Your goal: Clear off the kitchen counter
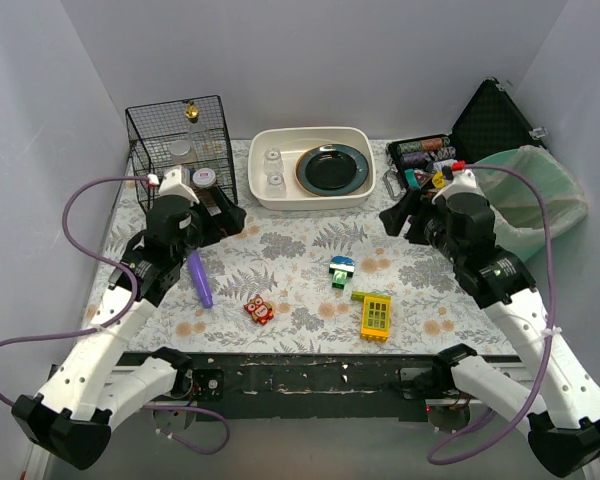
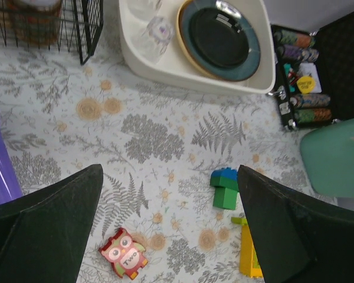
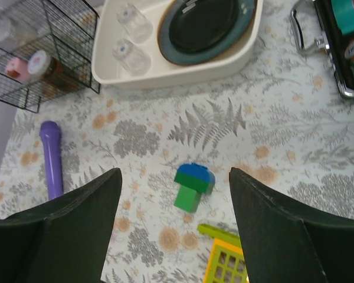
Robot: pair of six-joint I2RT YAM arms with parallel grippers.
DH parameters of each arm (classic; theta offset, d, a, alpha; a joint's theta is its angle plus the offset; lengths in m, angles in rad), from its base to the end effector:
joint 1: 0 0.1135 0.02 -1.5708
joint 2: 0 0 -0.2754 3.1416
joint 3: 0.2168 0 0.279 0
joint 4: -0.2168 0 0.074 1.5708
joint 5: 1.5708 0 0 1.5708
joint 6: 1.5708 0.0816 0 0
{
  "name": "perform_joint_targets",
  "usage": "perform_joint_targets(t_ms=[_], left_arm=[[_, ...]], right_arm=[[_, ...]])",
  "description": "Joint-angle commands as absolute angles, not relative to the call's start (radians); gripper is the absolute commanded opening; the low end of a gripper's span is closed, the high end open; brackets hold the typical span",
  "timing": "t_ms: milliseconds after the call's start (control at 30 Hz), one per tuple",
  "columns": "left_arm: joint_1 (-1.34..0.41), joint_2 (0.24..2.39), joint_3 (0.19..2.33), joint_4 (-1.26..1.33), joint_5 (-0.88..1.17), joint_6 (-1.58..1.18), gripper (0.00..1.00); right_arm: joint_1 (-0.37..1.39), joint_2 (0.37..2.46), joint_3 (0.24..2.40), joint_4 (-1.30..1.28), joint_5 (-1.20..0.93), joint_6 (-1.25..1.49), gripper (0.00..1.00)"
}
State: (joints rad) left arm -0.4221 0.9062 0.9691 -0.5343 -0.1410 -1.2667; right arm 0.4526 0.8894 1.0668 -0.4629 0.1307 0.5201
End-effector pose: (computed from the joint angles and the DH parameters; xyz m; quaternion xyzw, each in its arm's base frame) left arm 0.2384 -0.0945 0.3370 -0.3822 0.7608 -0.3497 0.3910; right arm 0.2320 0.1010 0.3909 0.0661 0.7970 0.2333 0.5531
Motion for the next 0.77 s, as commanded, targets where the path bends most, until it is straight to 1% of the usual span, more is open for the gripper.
perform_joint_targets(t_ms=[0,167,400,533,733], left_arm=[[-0.42,0.89,1.063,-0.558,-0.215,-1.218,0.98],[-0.422,0.9,1.065,-0.56,-0.227,-1.21,0.98],[-0.422,0.934,1.063,-0.522,-0.229,-1.218,0.98],[-0.422,0.96,1.062,-0.503,-0.239,-1.218,0.98],[-0.42,0.982,1.054,-0.485,-0.235,-1.229,0.98]], right_arm=[[0.453,0.778,0.936,-0.41,0.16,0.511,0.81],[0.454,0.689,0.773,-0.405,0.169,0.511,0.81],[0.453,0.592,0.617,-0.354,0.132,0.549,0.81],[0.453,0.587,0.58,-0.334,0.124,0.555,0.81],[0.453,0.64,0.594,-0.339,0.117,0.552,0.81]])
